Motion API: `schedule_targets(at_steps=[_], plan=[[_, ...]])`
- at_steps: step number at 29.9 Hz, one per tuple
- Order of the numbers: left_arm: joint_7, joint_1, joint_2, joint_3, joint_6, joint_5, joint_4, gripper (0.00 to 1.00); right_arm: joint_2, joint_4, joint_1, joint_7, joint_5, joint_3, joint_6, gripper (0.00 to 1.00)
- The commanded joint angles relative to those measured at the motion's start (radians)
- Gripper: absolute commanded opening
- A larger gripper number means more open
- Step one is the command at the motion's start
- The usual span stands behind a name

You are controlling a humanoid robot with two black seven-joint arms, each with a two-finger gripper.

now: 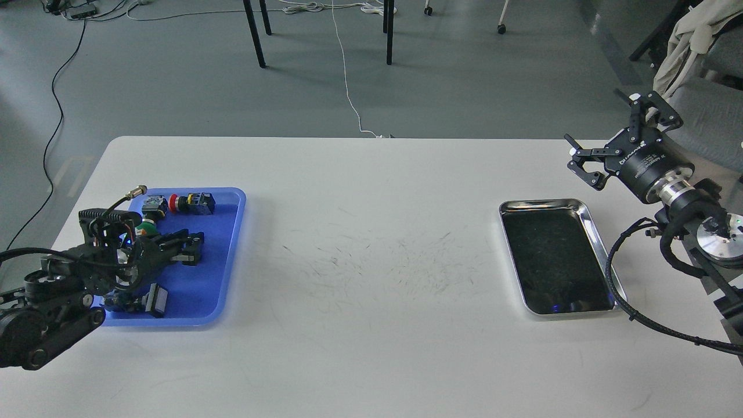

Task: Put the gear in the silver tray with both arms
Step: 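Lower the left gripper and grasp a small black gear, then lift the gear with the left gripper and carry it toward the table center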

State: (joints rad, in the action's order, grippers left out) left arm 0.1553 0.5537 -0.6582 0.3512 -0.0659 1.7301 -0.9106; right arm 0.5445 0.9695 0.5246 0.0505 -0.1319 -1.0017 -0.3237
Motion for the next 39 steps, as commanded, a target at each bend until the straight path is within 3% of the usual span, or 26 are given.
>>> schedule_targets(at_steps=[1,16,26,29,33,39], plan=[[0.001,0.0,-0.001,0.002,-0.002,0.0,0.001,0.11,0.0,0.0,0.0,0.0,0.0,0.0,0.0,0.99],[0.006,0.095,-0.053,0.003,-0.014,-0.015,-0.039,0.06,0.002,0.001,0.006,0.0,0.0,0.0,0.002,0.99],[-0.008,0.181,-0.161,0.017,-0.048,-0.095,-0.316,0.06,0.003,0.0,0.012,0.0,0.0,0.0,0.0,0.99],[-0.045,0.206,-0.152,0.017,-0.049,-0.136,-0.399,0.06,0.009,-0.003,0.015,0.0,0.0,0.002,0.0,0.99],[-0.08,0.248,-0.069,0.015,-0.049,-0.141,-0.467,0.06,0.014,-0.006,0.015,0.002,0.001,0.0,-0.001,0.99],[-0.14,0.331,0.19,0.003,-0.048,-0.133,-0.441,0.06,0.014,-0.014,0.015,0.002,0.001,0.002,-0.003,0.99]])
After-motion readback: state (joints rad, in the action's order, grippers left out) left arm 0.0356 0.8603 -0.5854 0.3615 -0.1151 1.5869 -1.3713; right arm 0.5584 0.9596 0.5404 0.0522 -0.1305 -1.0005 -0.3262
